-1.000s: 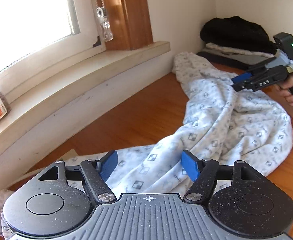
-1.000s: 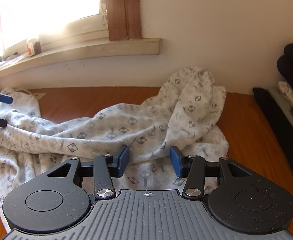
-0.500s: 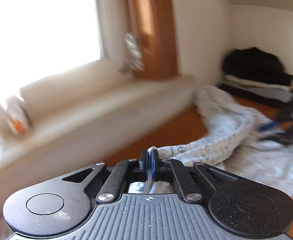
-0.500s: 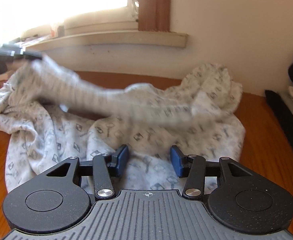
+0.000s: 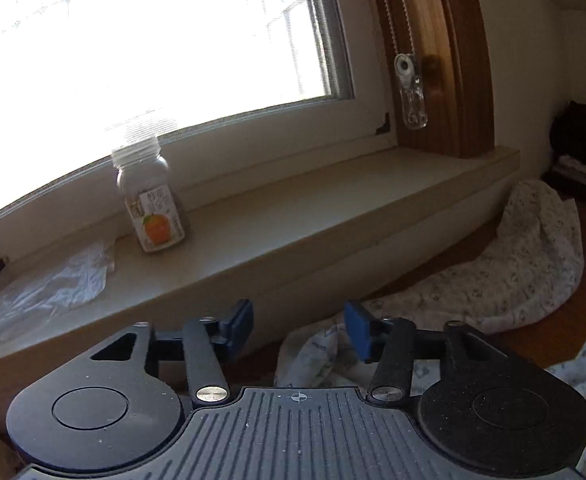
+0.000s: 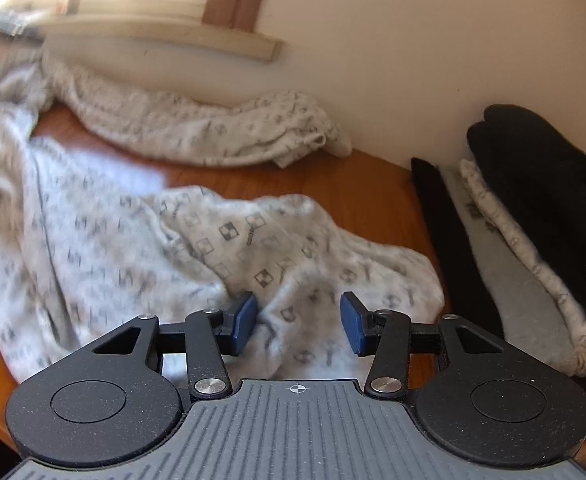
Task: Fold clothes
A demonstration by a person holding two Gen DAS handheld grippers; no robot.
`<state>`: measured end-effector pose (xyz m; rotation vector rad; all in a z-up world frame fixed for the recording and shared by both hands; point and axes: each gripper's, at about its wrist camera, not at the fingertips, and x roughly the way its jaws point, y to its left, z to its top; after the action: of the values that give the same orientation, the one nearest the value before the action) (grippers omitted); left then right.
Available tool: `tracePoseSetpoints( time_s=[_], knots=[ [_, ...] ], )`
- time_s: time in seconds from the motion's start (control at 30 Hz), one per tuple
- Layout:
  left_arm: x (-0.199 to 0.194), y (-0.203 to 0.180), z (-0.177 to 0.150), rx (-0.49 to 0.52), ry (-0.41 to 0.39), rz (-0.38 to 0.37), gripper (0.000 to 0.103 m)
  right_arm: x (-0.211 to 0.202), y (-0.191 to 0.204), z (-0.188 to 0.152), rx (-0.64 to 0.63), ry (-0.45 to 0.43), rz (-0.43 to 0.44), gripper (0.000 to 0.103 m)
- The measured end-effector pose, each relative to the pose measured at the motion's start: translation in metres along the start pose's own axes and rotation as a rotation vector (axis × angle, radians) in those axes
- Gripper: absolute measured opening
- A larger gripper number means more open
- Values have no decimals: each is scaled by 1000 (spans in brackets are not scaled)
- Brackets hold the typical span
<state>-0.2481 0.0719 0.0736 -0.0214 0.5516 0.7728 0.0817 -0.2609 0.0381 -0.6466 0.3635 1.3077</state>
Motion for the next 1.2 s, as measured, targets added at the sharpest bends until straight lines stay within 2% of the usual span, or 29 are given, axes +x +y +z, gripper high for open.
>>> tracePoseSetpoints(
  time_s=[0.1,0.13,0.2,0.27,0.4,0.6,0.7,0.83,0.97,1.07,1.2],
  knots=[
    [-13,20,-17,-25,3,10,69,-6,5,15,102,-86,106,49],
    [-18,26,-22,-34,6,15,70,-7,9,20,134,-116,150,53],
    [-26,38,-33,-50,11,27,77,-6,25,30,165,-159,226,57],
    [-35,51,-44,-67,17,42,77,-2,43,38,179,-183,291,63],
    [-52,78,-65,-114,33,79,78,16,81,49,127,-161,356,71],
    [-80,104,-88,-176,48,110,79,34,91,50,137,-137,344,87],
    [-89,110,-98,-202,58,111,79,43,90,46,137,-85,333,94],
    [-91,109,-108,-195,85,104,79,55,83,43,209,-26,366,100],
    [-89,102,-114,-172,112,94,77,57,93,44,166,-11,328,102],
    [-87,93,-121,-144,165,112,77,57,102,45,122,-3,295,103],
    [-101,88,-133,-165,174,146,77,58,98,45,142,-1,305,103]
  ],
)
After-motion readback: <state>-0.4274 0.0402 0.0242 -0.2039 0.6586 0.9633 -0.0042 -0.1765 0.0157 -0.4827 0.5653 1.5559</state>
